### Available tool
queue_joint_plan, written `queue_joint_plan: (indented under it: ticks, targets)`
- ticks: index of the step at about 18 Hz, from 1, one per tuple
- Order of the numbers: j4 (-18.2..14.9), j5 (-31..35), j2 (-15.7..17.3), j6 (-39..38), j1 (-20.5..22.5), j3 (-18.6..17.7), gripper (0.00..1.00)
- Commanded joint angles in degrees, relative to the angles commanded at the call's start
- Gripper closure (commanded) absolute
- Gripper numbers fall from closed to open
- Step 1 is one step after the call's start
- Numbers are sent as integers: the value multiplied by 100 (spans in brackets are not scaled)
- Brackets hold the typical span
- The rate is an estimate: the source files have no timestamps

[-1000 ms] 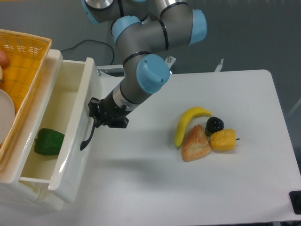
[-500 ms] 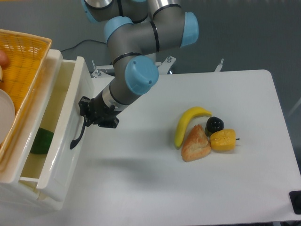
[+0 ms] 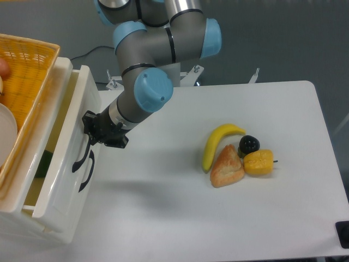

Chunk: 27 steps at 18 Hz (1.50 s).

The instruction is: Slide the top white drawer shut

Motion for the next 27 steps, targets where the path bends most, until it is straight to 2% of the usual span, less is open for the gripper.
queue_joint_plan:
  ticks: [10, 19, 22, 25, 26, 27]
  targets:
    - [0, -35, 17, 0, -167, 0, 91]
    - [9, -53, 0, -53, -150, 9, 87]
    - [9, -9, 0, -44, 86, 9, 70]
    - [26, 9, 9, -9, 508, 87, 44]
    - [44, 44, -9, 26, 675, 149, 29]
    - [96, 105, -52, 35, 790, 254, 0]
